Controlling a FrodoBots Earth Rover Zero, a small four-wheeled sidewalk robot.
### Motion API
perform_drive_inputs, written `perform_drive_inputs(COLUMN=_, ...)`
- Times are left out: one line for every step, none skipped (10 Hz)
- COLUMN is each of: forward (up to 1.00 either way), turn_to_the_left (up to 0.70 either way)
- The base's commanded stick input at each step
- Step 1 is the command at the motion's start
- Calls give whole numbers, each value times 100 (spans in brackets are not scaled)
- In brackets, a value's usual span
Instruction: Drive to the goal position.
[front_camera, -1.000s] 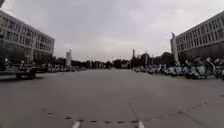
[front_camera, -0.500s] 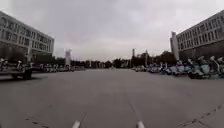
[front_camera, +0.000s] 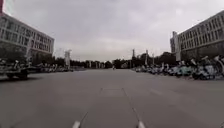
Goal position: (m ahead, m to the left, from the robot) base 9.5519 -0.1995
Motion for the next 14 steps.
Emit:
perform_drive_inputs(forward=60, turn_to_the_left=0)
perform_drive_inputs(forward=60, turn_to_the_left=0)
perform_drive_inputs(forward=60, turn_to_the_left=0)
perform_drive_inputs(forward=60, turn_to_the_left=0)
perform_drive_inputs(forward=60, turn_to_the_left=0)
perform_drive_inputs(forward=60, turn_to_the_left=0)
perform_drive_inputs(forward=60, turn_to_the_left=0)
perform_drive_inputs(forward=60, turn_to_the_left=0)
perform_drive_inputs(forward=60, turn_to_the_left=0)
perform_drive_inputs(forward=60, turn_to_the_left=0)
perform_drive_inputs(forward=60, turn_to_the_left=0)
perform_drive_inputs(forward=60, turn_to_the_left=0)
perform_drive_inputs(forward=60, turn_to_the_left=0)
perform_drive_inputs(forward=60, turn_to_the_left=0)
